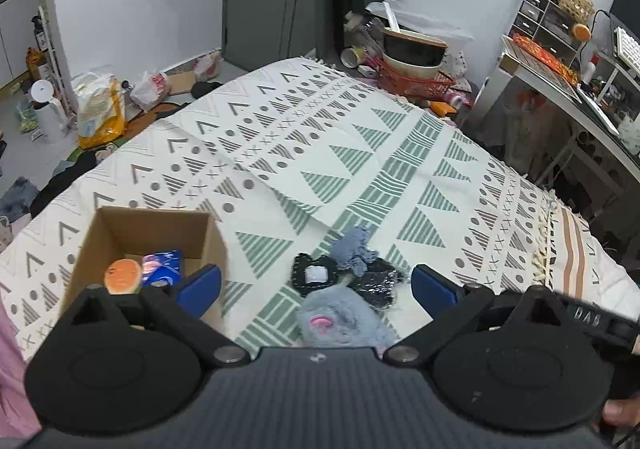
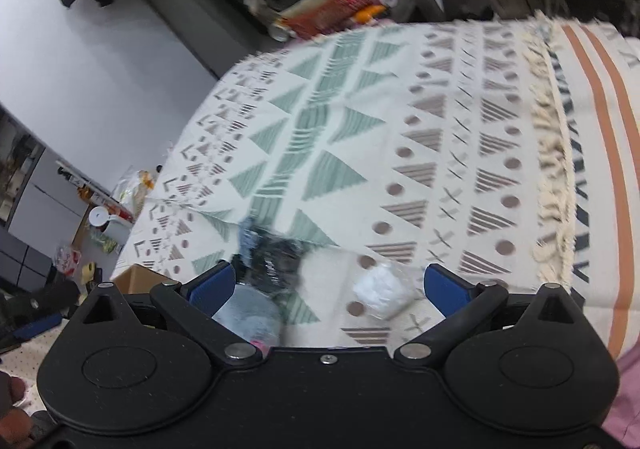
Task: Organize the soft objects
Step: 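Grasp the white plastic bag with right tool while left grasps black bag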
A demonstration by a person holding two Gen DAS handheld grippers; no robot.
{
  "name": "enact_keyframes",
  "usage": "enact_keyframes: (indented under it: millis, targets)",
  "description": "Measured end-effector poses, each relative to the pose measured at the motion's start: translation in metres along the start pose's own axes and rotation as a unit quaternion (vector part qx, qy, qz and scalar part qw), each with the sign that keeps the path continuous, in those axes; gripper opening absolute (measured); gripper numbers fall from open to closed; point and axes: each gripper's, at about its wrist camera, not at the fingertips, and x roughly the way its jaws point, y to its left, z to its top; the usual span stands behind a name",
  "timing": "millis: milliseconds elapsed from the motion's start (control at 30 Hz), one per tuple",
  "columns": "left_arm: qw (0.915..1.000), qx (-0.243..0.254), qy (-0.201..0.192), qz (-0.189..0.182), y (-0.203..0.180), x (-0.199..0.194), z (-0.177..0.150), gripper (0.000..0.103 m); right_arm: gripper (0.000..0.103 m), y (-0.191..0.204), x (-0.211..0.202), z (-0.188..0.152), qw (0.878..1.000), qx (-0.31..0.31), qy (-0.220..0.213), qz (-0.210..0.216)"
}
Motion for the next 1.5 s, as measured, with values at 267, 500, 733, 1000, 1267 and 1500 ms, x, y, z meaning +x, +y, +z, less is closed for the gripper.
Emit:
enact_keyframes:
  millis: [267, 500, 733, 1000, 1267, 1500]
  targets:
    - [0.9999, 0.009, 0.004, -0.011, -0.022, 0.026, 0.002, 0.096, 0.101, -0.028, 0.031, -0.009, 0.998, 0.035, 0.045, -0.024]
    - [0.9991, 0.011, 0.032, -0.025, -0.038, 0.055, -0.002, 0.076, 0.095, -0.035, 0.055, -0.012, 0.995, 0.055, 0.074, -0.026]
    - [0.9972, 0.008, 0.064, -0.038, -0.052, 0.089, -0.006, 0.061, 0.088, -0.039, 0.077, -0.010, 0.993, 0.070, 0.094, -0.026]
    - [0.9945, 0.019, 0.094, -0.043, -0.068, 0.135, -0.014, 0.061, 0.081, -0.036, 0.104, -0.008, 0.993, 0.023, 0.107, -0.051]
    - [0.9922, -0.002, 0.124, -0.013, -0.072, 0.174, -0.024, 0.058, 0.058, -0.032, 0.106, -0.011, 0.992, -0.027, 0.104, -0.067]
    - [0.9917, 0.003, 0.127, 0.018, -0.080, 0.189, -0.026, 0.038, 0.051, -0.033, 0.102, -0.011, 0.993, -0.039, 0.094, -0.062]
